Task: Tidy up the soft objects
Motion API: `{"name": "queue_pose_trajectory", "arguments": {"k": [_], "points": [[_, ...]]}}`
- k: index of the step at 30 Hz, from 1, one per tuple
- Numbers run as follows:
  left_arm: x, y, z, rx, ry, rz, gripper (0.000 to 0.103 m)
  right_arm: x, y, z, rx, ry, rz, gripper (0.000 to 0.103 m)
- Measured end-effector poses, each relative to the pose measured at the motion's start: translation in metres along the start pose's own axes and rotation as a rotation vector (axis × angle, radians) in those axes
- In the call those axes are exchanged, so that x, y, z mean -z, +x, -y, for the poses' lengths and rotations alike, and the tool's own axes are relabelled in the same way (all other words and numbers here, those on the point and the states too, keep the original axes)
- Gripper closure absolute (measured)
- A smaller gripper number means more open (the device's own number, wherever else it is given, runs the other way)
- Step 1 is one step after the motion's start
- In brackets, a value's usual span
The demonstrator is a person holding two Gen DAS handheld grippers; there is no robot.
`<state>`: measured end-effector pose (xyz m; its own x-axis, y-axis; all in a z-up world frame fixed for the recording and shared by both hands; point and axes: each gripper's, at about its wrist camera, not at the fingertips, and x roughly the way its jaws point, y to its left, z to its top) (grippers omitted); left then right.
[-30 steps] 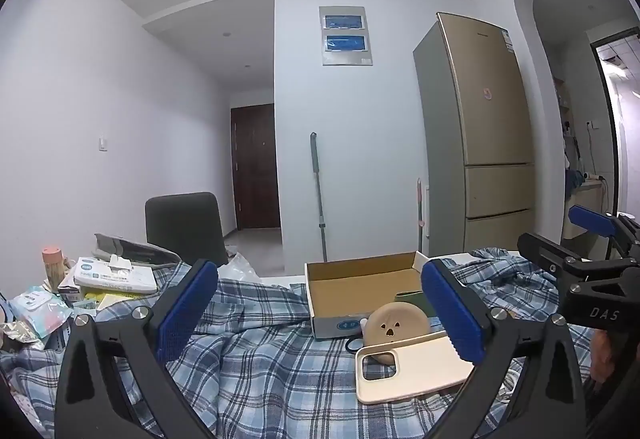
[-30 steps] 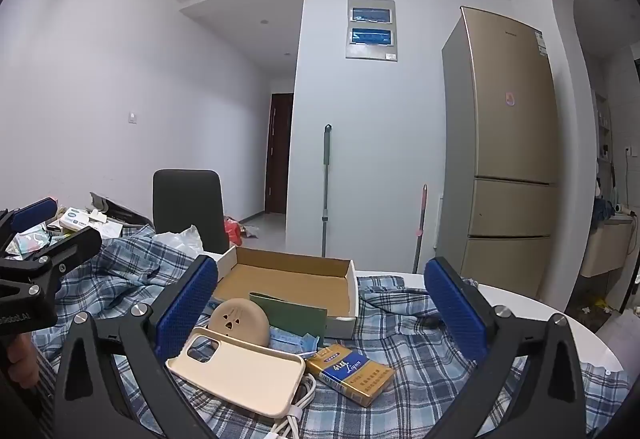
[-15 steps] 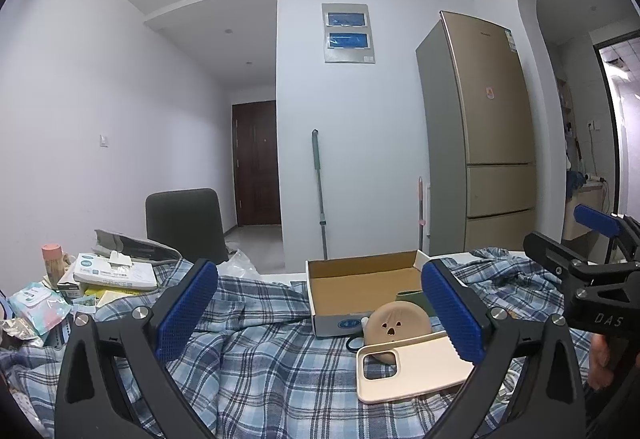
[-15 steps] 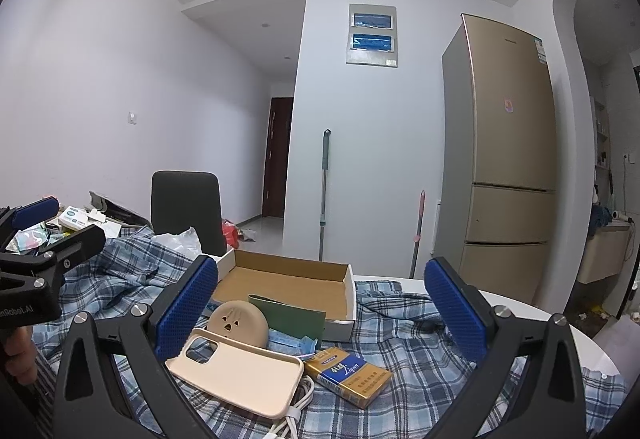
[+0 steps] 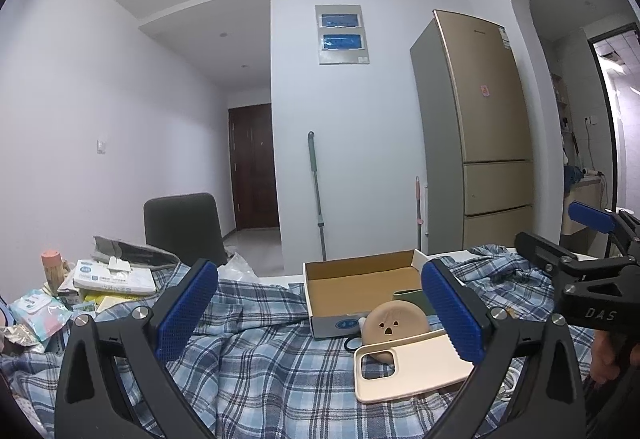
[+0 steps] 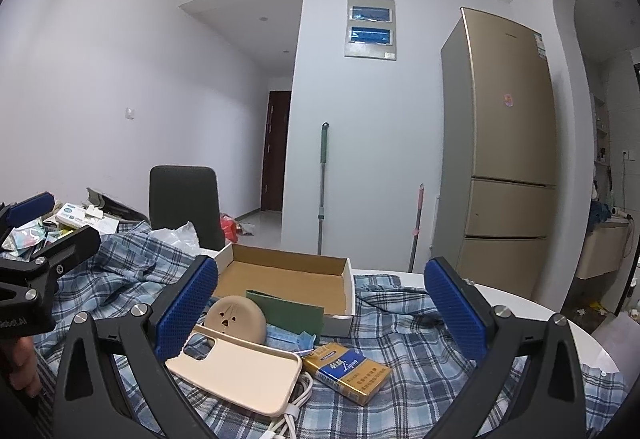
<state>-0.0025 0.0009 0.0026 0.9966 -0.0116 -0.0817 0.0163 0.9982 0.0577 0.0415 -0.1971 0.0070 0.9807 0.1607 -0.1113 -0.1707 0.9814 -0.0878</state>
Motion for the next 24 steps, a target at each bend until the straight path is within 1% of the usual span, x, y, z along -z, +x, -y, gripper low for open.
{"name": "queue_pose_trajectory", "arguments": {"k": [2, 6, 9, 13, 18, 24], "points": [[0.0006, -0.0016, 0.0035, 0.004, 0.012, 0.010, 0.000, 0.0001, 0.0008, -0.0011, -0.001, -0.005, -0.005, 0.000], [0.0005, -0.0079, 0.0043, 0.067, 0.008, 0.036, 0.000, 0.0005, 0.0005, -0.0008, 0.007, -0.006, -0.005, 0.000], [0.0004, -0.0097, 0.0070, 0.026, 0.021, 0.045, 0.000, 0.0007, 0.0007, -0.0007, 0.007, -0.005, -0.009, 0.000], [0.0012, -0.0081, 0.0069, 0.012, 0.022, 0.033, 0.000, 0.0003, 0.0004, -0.0005, 0.006, -0.005, -0.008, 0.000], [0.0021, -0.0040, 0.0018, 0.019, -0.003, 0.011, 0.000, 0.0002, 0.0001, -0.0023, 0.004, -0.013, -0.004, 0.000], [0.0031, -0.0036, 0.0017, 0.014, -0.003, 0.011, 0.000, 0.0013, 0.0028, -0.0067, -0.002, -0.032, -0.020, 0.000]]}}
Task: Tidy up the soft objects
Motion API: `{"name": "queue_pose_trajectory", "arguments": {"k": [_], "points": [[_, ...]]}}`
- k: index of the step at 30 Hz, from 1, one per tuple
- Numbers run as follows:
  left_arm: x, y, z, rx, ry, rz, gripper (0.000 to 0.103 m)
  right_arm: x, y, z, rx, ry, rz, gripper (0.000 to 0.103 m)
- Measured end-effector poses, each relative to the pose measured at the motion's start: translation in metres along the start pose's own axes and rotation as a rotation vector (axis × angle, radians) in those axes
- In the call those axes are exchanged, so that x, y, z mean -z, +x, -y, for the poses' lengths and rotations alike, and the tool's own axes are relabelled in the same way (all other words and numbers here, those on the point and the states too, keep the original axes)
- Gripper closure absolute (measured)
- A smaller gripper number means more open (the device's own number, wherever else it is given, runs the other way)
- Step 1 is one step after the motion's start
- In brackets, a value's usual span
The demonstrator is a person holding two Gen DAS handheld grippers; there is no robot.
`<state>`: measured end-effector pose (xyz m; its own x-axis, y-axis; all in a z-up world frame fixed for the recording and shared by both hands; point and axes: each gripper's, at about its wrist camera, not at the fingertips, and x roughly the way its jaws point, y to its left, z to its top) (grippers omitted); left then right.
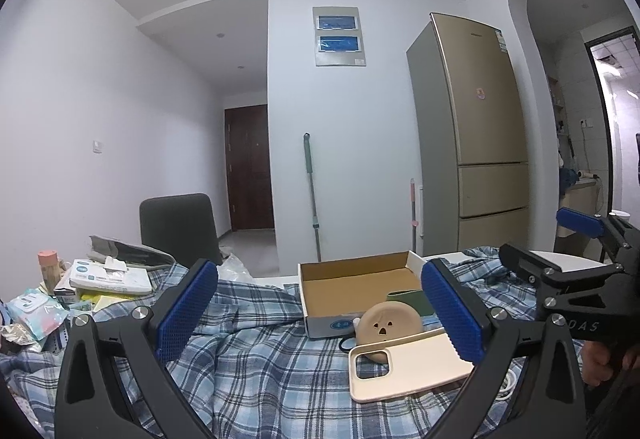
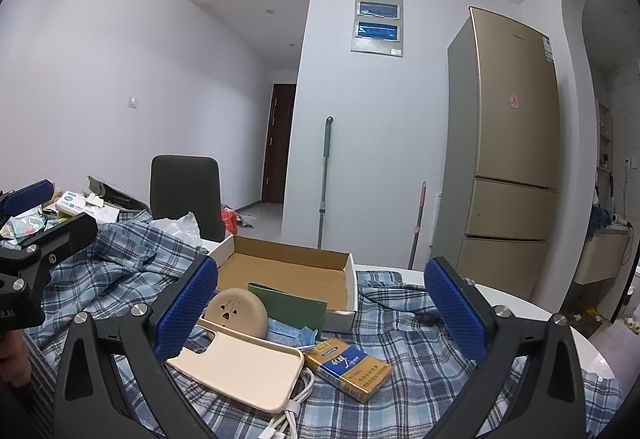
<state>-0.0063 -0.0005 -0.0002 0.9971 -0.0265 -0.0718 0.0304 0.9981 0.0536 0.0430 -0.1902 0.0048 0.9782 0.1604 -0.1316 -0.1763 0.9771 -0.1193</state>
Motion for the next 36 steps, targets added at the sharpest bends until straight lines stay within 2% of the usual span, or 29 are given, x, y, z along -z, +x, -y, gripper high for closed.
{"name": "queue_pose_trajectory", "arguments": {"k": [8, 16, 19, 22, 25, 32, 34, 36], "points": [[0.001, 0.002, -0.004, 0.013, -0.020, -0.009, 0.000, 0.002, 0.009, -0.001, -0.042, -0.003, -0.047, 0.000], [-0.001, 0.003, -0.004, 0.013, -0.013, -0.013, 0.000, 0.002, 0.012, 0.002, -0.033, 0.014, -0.068, 0.000], [-0.001, 0.008, -0.005, 0.018, -0.015, -0.044, 0.000, -0.001, 0.015, 0.004, -0.063, 0.022, -0.083, 0.000], [-0.004, 0.013, -0.010, 0.009, -0.023, -0.080, 0.000, -0.010, 0.020, 0.005, -0.098, 0.020, -0.139, 0.000], [-0.015, 0.016, -0.015, 0.031, -0.049, -0.133, 0.000, -0.025, 0.016, 0.010, -0.102, 0.037, -0.154, 0.000], [-0.048, 0.021, -0.015, 0.022, -0.058, -0.203, 0.000, -0.052, 0.009, 0.036, -0.061, 0.089, -0.153, 0.000], [-0.054, 0.020, -0.014, 0.025, -0.075, -0.197, 0.000, -0.050, 0.013, 0.043, -0.054, 0.108, -0.168, 0.000], [-0.057, 0.020, -0.006, 0.010, -0.046, -0.179, 0.000, -0.044, 0.020, 0.050, -0.046, 0.132, -0.184, 0.000]]}}
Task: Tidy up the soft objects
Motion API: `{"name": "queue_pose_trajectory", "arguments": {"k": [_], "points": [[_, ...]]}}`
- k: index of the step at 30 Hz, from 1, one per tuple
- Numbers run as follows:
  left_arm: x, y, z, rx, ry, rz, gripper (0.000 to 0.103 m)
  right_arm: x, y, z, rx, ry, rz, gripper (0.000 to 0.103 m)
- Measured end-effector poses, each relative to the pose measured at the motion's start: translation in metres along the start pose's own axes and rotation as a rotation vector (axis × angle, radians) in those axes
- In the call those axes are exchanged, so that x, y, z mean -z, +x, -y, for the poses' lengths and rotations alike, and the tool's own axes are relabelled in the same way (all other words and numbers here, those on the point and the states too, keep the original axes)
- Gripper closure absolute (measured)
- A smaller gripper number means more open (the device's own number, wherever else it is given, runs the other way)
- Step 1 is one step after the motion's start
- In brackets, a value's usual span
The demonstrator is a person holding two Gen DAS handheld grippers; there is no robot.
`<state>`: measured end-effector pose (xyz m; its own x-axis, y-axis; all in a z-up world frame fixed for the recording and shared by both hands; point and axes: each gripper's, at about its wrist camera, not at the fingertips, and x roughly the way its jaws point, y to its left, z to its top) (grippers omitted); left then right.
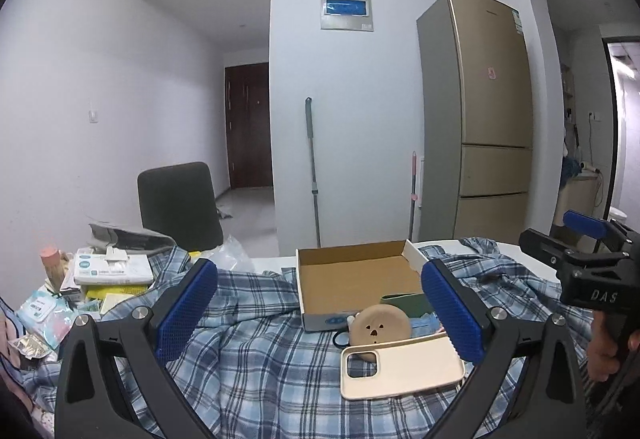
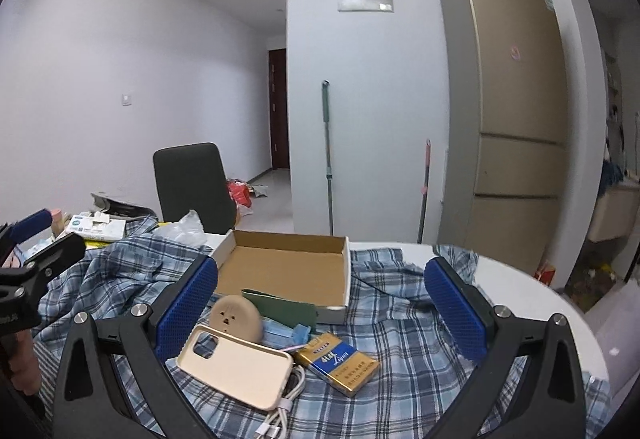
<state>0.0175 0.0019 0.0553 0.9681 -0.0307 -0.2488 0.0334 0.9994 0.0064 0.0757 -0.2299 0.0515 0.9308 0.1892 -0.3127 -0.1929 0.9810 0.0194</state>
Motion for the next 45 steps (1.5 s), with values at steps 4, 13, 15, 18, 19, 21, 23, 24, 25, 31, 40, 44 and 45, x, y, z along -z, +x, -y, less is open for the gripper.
{"name": "queue_pose_trajectory", "arguments": {"k": [4, 13, 15, 18, 19, 21, 23, 24, 25, 31, 40, 44, 45], "points": [[0.006, 0.008, 0.010, 0.014, -0.003, -0.004, 0.000, 0.017, 0.023, 0.011, -0.009, 0.023, -0.091, 0.000], [0.042, 0.040, 0.016, 0.034, 0.033, -0.032, 0.000, 0.058, 0.065, -0.011, -0.051, -0.103, -0.369, 0.028], [0.049, 0.047, 0.015, 0.042, 0.029, -0.061, 0.000, 0.066, 0.075, -0.010, -0.051, -0.079, -0.444, 0.048], [0.052, 0.049, 0.009, 0.030, -0.002, -0.052, 0.000, 0.079, 0.088, -0.006, -0.043, -0.055, -0.525, 0.070], [0.052, 0.049, 0.007, 0.029, -0.008, -0.049, 0.000, 0.082, 0.092, -0.004, -0.043, -0.044, -0.549, 0.070], [0.052, 0.049, 0.005, 0.030, -0.017, -0.052, 0.000, 0.087, 0.096, -0.002, -0.055, -0.027, -0.578, 0.071], [0.052, 0.050, 0.006, 0.034, -0.013, -0.058, 0.000, 0.090, 0.097, -0.002, -0.067, -0.025, -0.602, 0.071], [0.053, 0.049, 0.006, 0.034, -0.009, -0.057, 0.000, 0.092, 0.099, -0.004, -0.075, -0.030, -0.615, 0.071], [0.053, 0.048, 0.008, 0.033, -0.005, -0.056, 0.000, 0.093, 0.100, -0.006, -0.090, -0.033, -0.635, 0.071], [0.053, 0.043, 0.013, -0.021, 0.021, -0.027, 0.000, 0.095, 0.100, -0.020, -0.170, -0.060, -0.674, 0.071], [0.053, 0.041, 0.009, -0.022, 0.015, -0.017, 0.000, 0.104, 0.107, -0.034, -0.139, -0.109, -0.719, 0.070], [0.053, 0.040, 0.012, -0.020, 0.027, -0.009, 0.000, 0.109, 0.112, -0.030, -0.141, -0.086, -0.744, 0.080], [0.053, 0.040, 0.012, -0.018, 0.028, -0.011, 0.000, 0.108, 0.111, -0.030, -0.140, -0.085, -0.739, 0.081]]}}
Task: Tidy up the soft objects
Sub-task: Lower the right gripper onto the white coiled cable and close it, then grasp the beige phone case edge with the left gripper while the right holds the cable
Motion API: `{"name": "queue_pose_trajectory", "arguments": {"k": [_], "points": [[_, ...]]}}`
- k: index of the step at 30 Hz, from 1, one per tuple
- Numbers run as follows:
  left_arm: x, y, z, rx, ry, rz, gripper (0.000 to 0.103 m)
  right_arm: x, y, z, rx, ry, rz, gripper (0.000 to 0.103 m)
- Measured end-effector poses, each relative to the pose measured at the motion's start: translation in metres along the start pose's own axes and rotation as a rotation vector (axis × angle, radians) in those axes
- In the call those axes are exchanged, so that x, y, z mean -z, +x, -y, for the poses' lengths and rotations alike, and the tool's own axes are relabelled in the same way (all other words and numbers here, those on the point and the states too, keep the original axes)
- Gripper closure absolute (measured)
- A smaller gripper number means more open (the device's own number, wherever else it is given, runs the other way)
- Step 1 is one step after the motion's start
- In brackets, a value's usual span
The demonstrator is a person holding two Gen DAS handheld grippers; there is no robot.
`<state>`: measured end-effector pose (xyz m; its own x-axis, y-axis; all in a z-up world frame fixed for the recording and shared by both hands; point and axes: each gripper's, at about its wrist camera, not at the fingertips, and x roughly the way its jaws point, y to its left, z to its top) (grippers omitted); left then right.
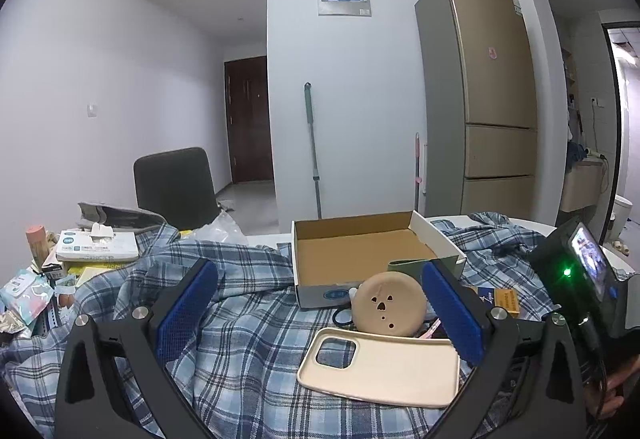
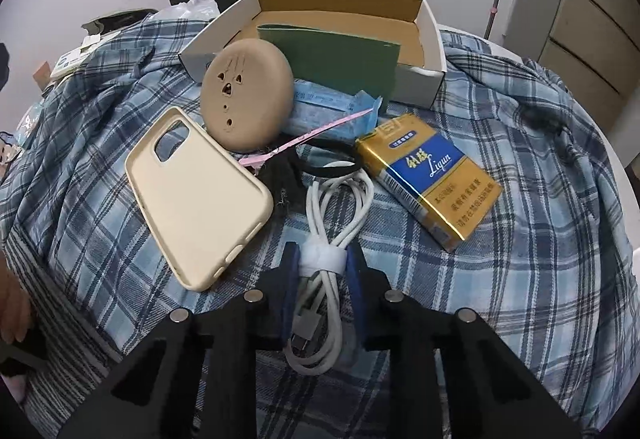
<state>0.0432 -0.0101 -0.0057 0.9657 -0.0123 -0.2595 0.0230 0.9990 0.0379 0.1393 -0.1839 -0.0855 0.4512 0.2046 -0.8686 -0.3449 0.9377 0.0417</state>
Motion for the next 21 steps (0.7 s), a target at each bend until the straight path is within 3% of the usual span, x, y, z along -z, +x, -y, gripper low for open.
{"name": "queue_pose_trajectory", "arguments": {"k": [3, 6, 9, 12, 14, 17, 21], "points": [[0.000, 0.004, -0.002, 0.003, -0.011, -0.020, 0.000, 0.001, -0.012, 0.004, 0.007, 0.025, 0.059, 0.081], [0.000, 0.006, -0.006, 0.001, -0.028, -0.032, 0.000, 0.002, -0.038, 0.012, -0.035, 0.055, 0.188, 0.081], [0.001, 0.007, -0.006, 0.006, -0.029, -0.044, 0.000, 0.005, -0.064, 0.015, 0.008, 0.065, 0.335, 0.081], [-0.001, 0.013, -0.005, 0.070, -0.002, -0.094, 0.000, 0.005, -0.076, 0.017, 0.019, 0.067, 0.403, 0.081], [-0.002, 0.021, -0.004, 0.140, 0.016, -0.172, 0.000, 0.004, -0.075, 0.017, 0.014, 0.070, 0.393, 0.081], [0.001, 0.039, -0.009, 0.171, -0.024, -0.303, 0.000, 0.000, -0.068, 0.018, 0.009, 0.073, 0.355, 0.081], [0.016, 0.076, -0.022, 0.194, -0.129, -0.553, 0.000, 0.004, -0.060, 0.017, -0.001, 0.071, 0.313, 0.081]]}}
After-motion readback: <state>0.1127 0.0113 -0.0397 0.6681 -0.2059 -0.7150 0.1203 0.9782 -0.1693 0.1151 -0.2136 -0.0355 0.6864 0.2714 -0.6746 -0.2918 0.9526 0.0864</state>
